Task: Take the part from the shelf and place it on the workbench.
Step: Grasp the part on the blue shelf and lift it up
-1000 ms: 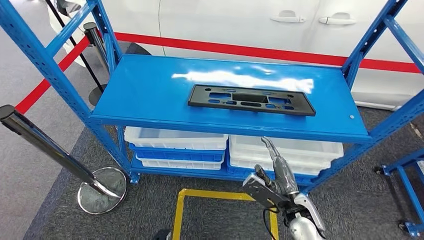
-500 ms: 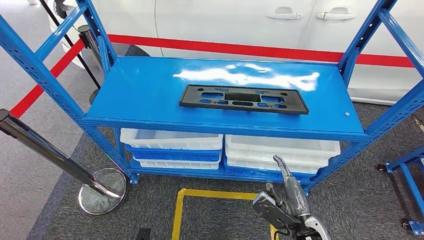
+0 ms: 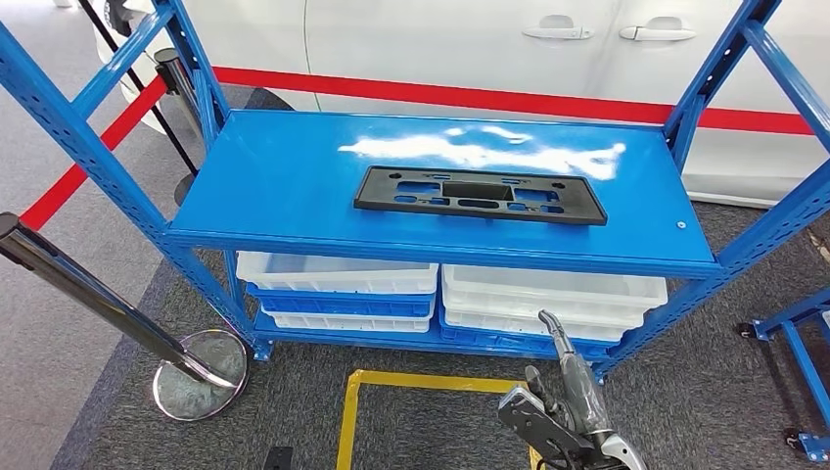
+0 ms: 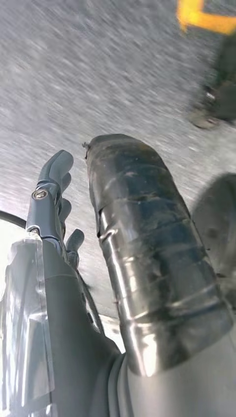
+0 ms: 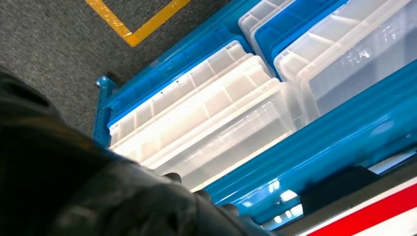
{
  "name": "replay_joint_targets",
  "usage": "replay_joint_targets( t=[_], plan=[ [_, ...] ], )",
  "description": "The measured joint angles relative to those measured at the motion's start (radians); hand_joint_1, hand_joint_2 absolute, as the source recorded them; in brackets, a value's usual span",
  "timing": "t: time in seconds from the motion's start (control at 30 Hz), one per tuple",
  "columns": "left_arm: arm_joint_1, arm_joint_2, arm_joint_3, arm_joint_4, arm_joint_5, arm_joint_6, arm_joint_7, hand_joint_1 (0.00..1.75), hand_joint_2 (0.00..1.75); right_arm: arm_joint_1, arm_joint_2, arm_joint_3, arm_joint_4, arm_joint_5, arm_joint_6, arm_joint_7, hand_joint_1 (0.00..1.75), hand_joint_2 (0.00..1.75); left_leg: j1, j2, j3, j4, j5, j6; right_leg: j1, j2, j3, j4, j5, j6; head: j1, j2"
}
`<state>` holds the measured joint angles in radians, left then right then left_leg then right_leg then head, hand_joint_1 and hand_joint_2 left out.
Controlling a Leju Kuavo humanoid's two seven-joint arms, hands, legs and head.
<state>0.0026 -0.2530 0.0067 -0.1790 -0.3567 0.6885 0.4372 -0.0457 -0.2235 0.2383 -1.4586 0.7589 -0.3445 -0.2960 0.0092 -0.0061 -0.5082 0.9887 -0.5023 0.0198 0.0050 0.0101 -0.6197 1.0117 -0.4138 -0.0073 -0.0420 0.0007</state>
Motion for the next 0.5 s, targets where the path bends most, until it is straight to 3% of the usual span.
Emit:
replay_joint_targets(
  t=[0.17,0.37,0.5],
  plan=[
    [0.019,-0.001,0.206,-0.044,-0.296,0.007,-0.112,0.00,0.00,0.067,0.000,-0.037,-0.061,0.026,-0.010,-0.006,0.00,0.00,0.000,0.001,-0.002,0.000,-0.002,-0.001,0.000,0.001,0.000,0.000,0.000,0.000,0.000,0.000],
    [0.004,-0.007,0.343,-0.034,-0.347,-0.104,-0.146,0.00,0.00,0.073,0.000,-0.042,-0.083,0.053,0.006,-0.006,0.00,0.00,0.000,0.002,-0.002,0.000,-0.003,-0.002,0.000,0.002,0.002,0.000,0.000,0.000,0.000,0.000],
    [-0.006,-0.010,0.385,-0.027,-0.345,-0.214,-0.058,0.00,0.00,-0.009,0.000,-0.034,-0.059,0.076,0.059,0.024,0.00,1.75,0.001,0.006,-0.002,0.000,-0.003,-0.002,-0.002,0.005,0.001,0.001,0.002,0.001,0.000,0.000]
  ],
)
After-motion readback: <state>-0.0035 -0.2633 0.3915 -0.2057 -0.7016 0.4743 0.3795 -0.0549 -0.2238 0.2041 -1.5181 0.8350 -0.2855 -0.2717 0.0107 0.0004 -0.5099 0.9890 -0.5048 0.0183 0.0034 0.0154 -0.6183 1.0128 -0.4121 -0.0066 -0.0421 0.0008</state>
